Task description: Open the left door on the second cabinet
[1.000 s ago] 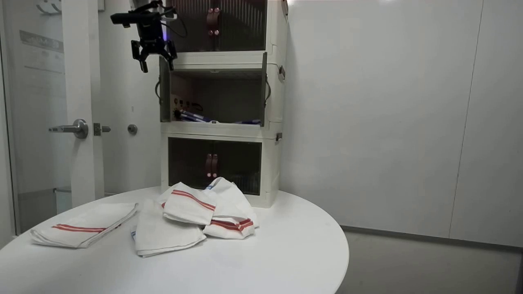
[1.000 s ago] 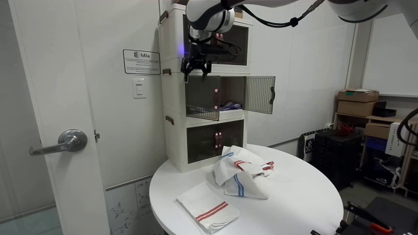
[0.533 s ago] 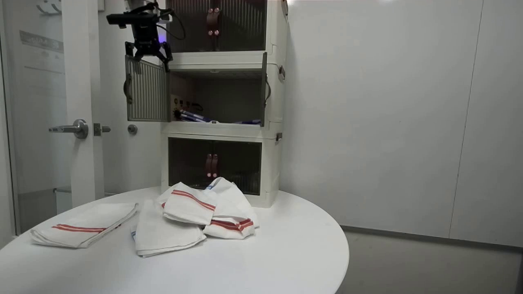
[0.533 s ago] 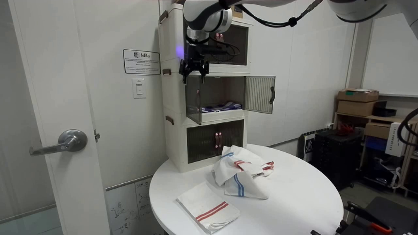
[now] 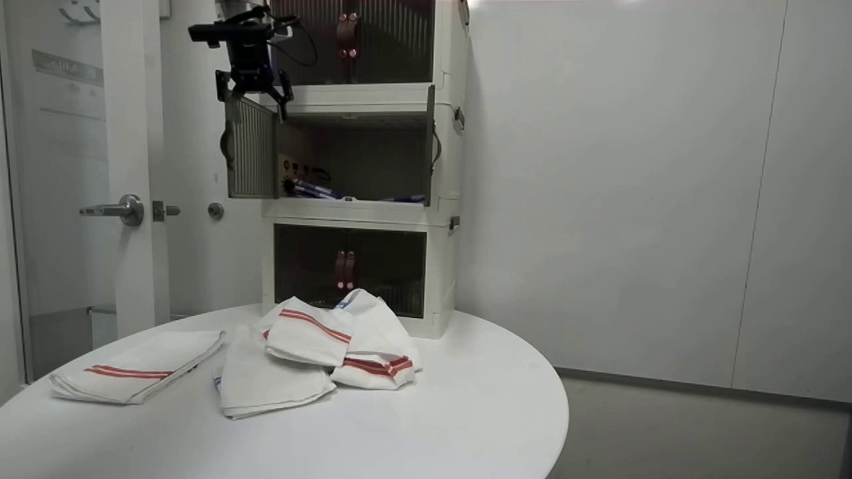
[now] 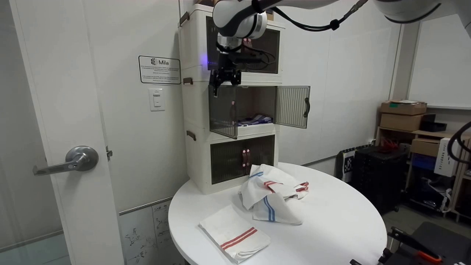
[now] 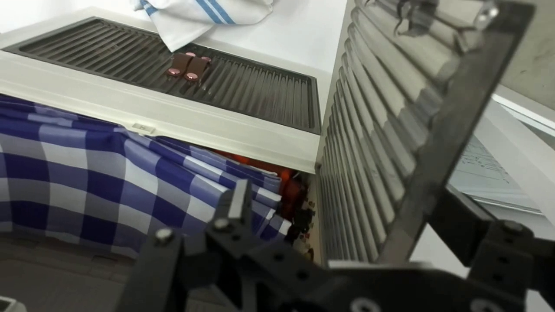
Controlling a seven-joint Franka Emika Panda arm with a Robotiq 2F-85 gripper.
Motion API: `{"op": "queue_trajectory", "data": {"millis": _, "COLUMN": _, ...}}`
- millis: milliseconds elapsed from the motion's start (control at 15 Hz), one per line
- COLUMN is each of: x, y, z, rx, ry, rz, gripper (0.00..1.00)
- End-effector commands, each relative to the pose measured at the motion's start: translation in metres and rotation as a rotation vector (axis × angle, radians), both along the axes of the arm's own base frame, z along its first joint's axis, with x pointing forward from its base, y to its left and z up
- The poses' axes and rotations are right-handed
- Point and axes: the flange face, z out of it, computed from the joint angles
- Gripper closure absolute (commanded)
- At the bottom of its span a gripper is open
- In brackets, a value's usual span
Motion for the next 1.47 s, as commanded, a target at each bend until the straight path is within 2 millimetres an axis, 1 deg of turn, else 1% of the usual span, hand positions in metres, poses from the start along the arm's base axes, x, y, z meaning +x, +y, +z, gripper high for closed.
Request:
{"op": "queue_trajectory", "data": {"millis": 0, "x": -0.007, "y": -0.012, "z": 0.005, "rx": -0.010, "ry": -0.011, "rz": 0.013, "gripper": 0.00}}
{"op": "queue_trajectory", "data": {"millis": 133, "x": -0.008, "y": -0.014, "z": 0.004, "rx": 0.003, "ry": -0.003, "rz": 0.008, "gripper": 0.00}}
{"op": "queue_trajectory", "data": {"millis": 267, "x": -0.011, "y": -0.008, "z": 0.004, "rx": 0.011, "ry": 0.004, "rz": 0.022, "gripper": 0.00}}
{"op": "queue_trajectory", "data": {"millis": 667, "x": -0.023, "y": 0.028, "z": 0.003, "rx": 0.020, "ry": 0.016, "rz": 0.124, "gripper": 0.00}}
{"op": "queue_trajectory", "data": {"millis": 867, "x": -0.027, "y": 0.041, "z": 0.006, "rx": 0.022, "ry": 0.016, "rz": 0.155, "gripper": 0.00}}
{"op": "queue_trajectory", "data": {"millis": 1200, "x": -0.029, "y": 0.048, "z": 0.014, "rx": 0.024, "ry": 0.002, "rz": 0.167, "gripper": 0.00}}
{"op": "queue_trajectory", "data": {"millis": 1333, "x": -0.030, "y": 0.051, "z": 0.020, "rx": 0.028, "ry": -0.005, "rz": 0.152, "gripper": 0.00}}
{"op": "queue_trajectory", "data": {"millis": 1400, "x": -0.031, "y": 0.054, "z": 0.026, "rx": 0.030, "ry": -0.008, "rz": 0.137, "gripper": 0.00}}
